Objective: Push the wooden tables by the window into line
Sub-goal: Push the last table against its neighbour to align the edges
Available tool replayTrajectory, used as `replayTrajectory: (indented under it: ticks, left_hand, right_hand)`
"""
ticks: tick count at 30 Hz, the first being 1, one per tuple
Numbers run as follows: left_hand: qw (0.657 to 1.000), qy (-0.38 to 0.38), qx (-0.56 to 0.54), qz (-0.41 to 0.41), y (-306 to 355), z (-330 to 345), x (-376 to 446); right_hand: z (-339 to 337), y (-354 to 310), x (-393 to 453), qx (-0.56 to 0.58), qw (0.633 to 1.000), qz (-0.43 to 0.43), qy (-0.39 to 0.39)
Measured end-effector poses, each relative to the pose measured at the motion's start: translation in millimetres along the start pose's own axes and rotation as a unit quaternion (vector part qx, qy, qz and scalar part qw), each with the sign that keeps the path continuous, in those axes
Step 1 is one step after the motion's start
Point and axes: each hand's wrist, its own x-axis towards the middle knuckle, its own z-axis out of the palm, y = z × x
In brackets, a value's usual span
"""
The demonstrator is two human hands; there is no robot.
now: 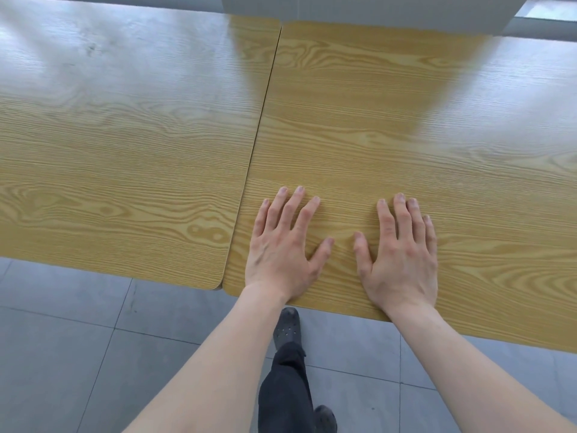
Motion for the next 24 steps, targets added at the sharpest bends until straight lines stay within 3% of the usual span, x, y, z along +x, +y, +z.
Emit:
replayTrajectory:
  ticks: [24]
  left_hand:
    - [1.000, -0.016, -0.013, 0.002, -0.1, -4.9, 2.8]
  right_hand:
    - [-2.2, 0.4, 3.4, 0.002, 1.000, -0.001, -0.021]
